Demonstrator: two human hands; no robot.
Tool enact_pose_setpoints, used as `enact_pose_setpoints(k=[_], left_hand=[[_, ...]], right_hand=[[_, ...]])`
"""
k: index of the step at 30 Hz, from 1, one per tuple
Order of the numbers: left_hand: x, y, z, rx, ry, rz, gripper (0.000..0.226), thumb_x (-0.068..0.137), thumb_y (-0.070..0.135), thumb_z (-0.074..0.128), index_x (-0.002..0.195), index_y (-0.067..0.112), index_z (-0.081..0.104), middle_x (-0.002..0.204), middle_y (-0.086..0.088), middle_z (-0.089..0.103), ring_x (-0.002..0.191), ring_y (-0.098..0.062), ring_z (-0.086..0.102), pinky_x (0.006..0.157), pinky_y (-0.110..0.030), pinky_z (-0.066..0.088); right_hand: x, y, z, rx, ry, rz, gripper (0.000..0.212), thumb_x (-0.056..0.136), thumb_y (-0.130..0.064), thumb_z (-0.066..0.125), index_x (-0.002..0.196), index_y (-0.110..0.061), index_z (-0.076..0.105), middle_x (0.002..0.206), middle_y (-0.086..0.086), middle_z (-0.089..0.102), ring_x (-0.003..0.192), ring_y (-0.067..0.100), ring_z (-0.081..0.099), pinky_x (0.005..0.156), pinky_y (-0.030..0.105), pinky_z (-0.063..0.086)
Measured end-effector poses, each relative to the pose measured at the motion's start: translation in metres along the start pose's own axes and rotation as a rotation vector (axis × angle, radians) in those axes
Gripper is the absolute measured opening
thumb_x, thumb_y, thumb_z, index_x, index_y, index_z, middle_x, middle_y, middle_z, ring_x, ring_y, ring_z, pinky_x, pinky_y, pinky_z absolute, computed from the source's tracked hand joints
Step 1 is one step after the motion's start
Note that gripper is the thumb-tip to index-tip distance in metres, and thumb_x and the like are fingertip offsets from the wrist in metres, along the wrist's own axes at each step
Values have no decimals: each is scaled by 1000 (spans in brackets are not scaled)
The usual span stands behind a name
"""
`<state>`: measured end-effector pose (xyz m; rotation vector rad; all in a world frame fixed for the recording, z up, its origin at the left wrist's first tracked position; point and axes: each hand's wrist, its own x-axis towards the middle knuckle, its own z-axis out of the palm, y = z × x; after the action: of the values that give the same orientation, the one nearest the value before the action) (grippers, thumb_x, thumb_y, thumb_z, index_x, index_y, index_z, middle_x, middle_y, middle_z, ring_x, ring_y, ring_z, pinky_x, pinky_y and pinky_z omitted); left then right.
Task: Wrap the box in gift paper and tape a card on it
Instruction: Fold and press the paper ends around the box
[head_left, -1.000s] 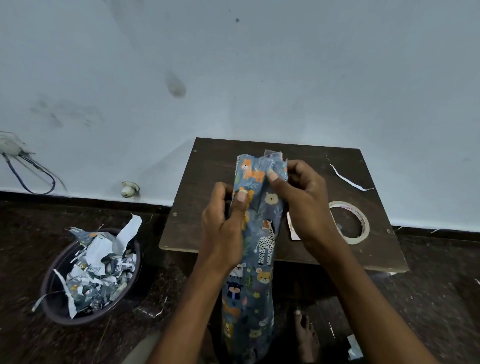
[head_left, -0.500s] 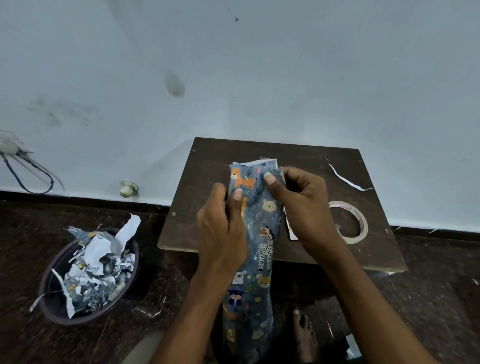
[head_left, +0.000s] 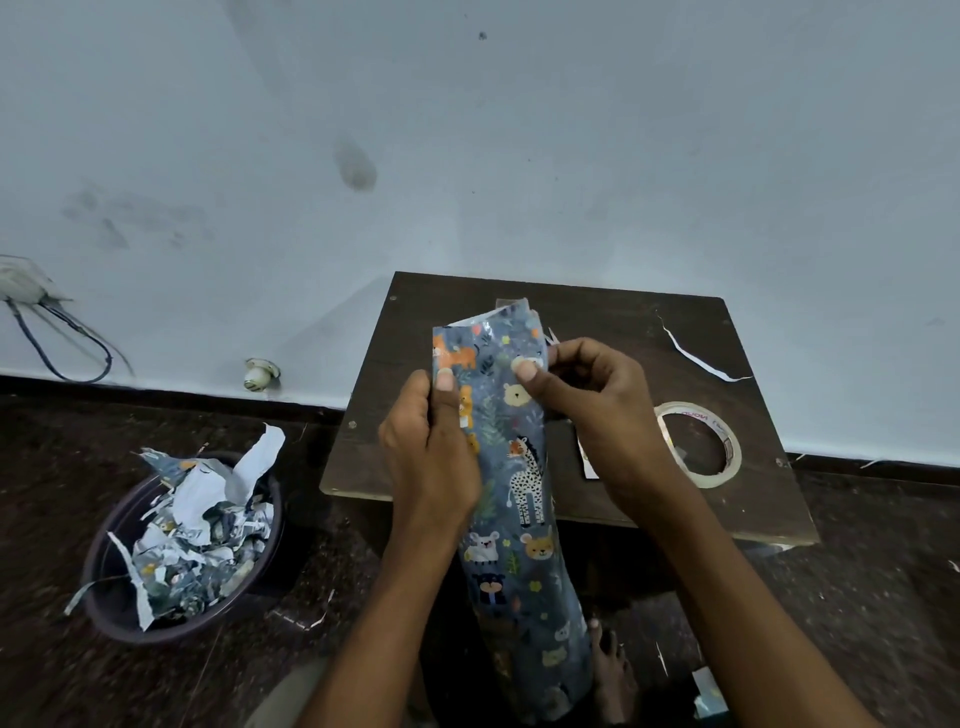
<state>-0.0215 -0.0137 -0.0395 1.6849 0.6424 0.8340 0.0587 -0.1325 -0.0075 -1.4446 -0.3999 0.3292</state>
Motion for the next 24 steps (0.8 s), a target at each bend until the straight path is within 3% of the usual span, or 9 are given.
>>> enact_pose_setpoints(k=[3,5,8,10,13,16,18,21,24], left_hand=[[0,5,1,-10,6,-62,39,107,33,45,79,8,56,69,-8,60,62,-15,53,61,-50,49],[0,6,2,8,7,-63,38,108,30,46,80,6,57,71,-12,61,61,-16,52,61,-50,49],[-3,8,2,18,-39,-42,39,108,31,43,79,10,59,68,-5,61,60,-13,52,58,-42,46],[-3,8,3,-10,-68,-37,40,109,29,42,77,13,59,63,4,58,57,-7,49,53,-28,42],[-2,8,2,-47,-69,-34,40,109,28,42,78,13,61,64,1,60,56,-5,50,53,-21,41],[-1,9,2,-57,-85,-14,39,109,28,42,80,14,64,67,1,63,58,-4,52,54,-20,42],[-1,11,2,-95,-97,-26,39,109,33,42,81,17,64,69,-2,65,61,-11,55,56,-30,47],[0,7,1,-175,-69,-44,40,104,42,43,84,15,65,80,-19,66,69,-28,59,65,-54,52],[0,6,2,-237,-44,-62,51,102,46,43,90,-1,60,89,-32,62,75,-28,56,70,-65,52]], right_hand=[[-2,6,3,-122,2,-28,34,92,-23,76,72,0,62,67,22,59,62,21,53,60,35,45],[-2,9,6,-127,6,-27,40,91,-30,74,70,1,60,69,31,57,61,23,49,60,38,42],[-3,11,13,-152,-4,-41,47,88,-34,69,68,5,54,65,34,51,57,23,42,57,36,38],[-4,12,17,-195,-4,-69,45,88,-34,68,67,3,54,62,30,50,56,21,40,54,35,36],[-4,15,17,-190,-1,-70,40,91,-39,66,76,-2,64,70,26,61,60,25,52,57,48,50],[-5,15,15,-181,24,-103,23,91,-40,67,91,-17,70,85,13,73,80,41,68,72,59,57],[-5,15,15,-182,54,-146,20,91,-36,67,91,-16,70,85,13,72,82,45,66,72,60,56],[-4,14,14,-57,65,-118,24,92,-26,68,86,-3,67,85,26,70,76,38,67,72,64,56],[-3,10,13,44,26,-74,24,96,-18,68,82,1,65,83,25,69,76,28,64,72,51,56]])
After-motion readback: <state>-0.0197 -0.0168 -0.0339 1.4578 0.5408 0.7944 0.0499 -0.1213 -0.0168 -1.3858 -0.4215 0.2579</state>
